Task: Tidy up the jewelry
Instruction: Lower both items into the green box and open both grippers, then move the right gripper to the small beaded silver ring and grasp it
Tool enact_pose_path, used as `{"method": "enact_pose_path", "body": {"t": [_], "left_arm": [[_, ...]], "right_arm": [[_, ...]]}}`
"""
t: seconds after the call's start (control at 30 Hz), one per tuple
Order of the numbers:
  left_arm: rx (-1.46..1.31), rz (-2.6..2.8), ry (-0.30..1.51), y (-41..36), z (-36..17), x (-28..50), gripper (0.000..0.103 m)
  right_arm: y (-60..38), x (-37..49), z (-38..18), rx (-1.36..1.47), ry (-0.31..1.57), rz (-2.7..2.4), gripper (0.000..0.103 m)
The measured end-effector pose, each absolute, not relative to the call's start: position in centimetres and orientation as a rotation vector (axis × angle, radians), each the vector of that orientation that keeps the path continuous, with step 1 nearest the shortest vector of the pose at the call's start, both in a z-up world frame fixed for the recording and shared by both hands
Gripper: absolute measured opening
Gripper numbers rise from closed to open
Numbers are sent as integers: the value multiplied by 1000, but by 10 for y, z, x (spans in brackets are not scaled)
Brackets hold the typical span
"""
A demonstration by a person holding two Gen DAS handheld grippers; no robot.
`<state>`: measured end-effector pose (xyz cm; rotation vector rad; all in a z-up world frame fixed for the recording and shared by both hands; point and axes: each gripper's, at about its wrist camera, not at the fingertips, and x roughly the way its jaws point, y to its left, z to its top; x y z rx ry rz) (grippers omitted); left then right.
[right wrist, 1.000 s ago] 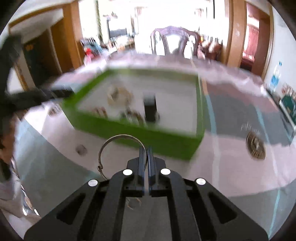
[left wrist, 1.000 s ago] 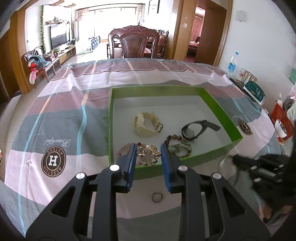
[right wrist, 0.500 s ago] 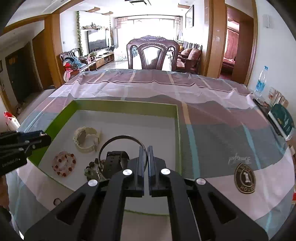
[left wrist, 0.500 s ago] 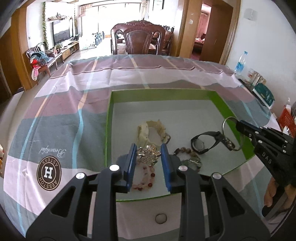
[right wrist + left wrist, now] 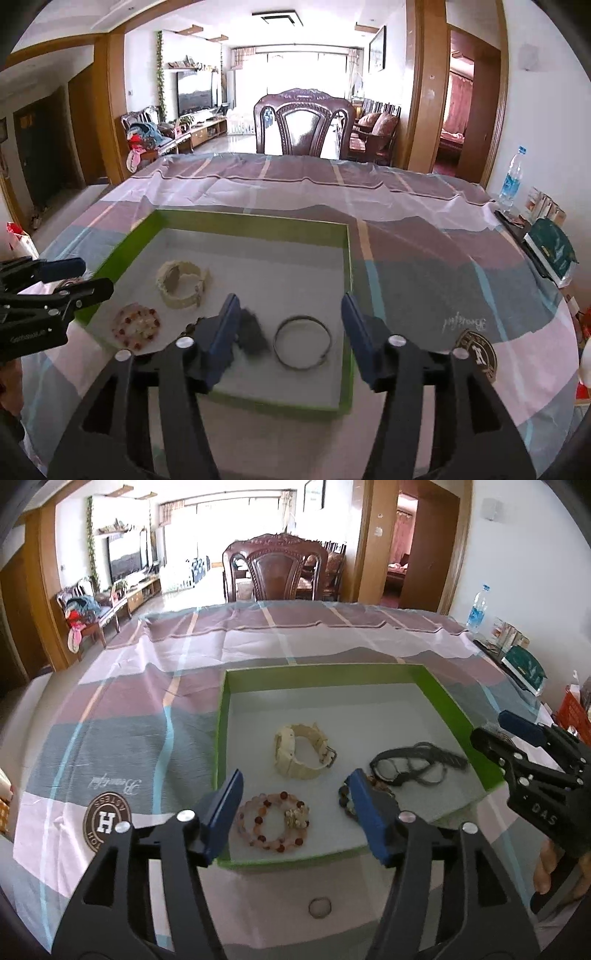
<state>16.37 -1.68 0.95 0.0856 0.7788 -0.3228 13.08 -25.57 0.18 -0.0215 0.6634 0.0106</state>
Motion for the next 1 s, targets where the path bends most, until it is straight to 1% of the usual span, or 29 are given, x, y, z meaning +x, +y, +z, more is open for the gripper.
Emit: {"method": "enact_pose_path", "body": {"t": [0.03,0.13,0.23,0.3,0.5,0.7,1.0], "left_arm": [[88,-324,771,-16,12,159,66],[89,-332,760,-13,15,145,68],[90,-337,768,-13,14,137,72],[94,-340,774,-13,13,132,75],[96,-351,792,-13,6,119,77],[105,-359,829,-11,-10,112,80],[118,-348,938,-9,-53,110,80]], "right_arm": [[-256,124,4,-21,657,13,63],[-259,105,7,-16,645,25,65],[-260,95,5,-8,650,25,70],[-260,92,4,-6,655,23,72],[-262,80,-8,13,684,31,76],[-267,70,-37,40,763,40,77],[-266,52,-74,77,877,112,77]]}}
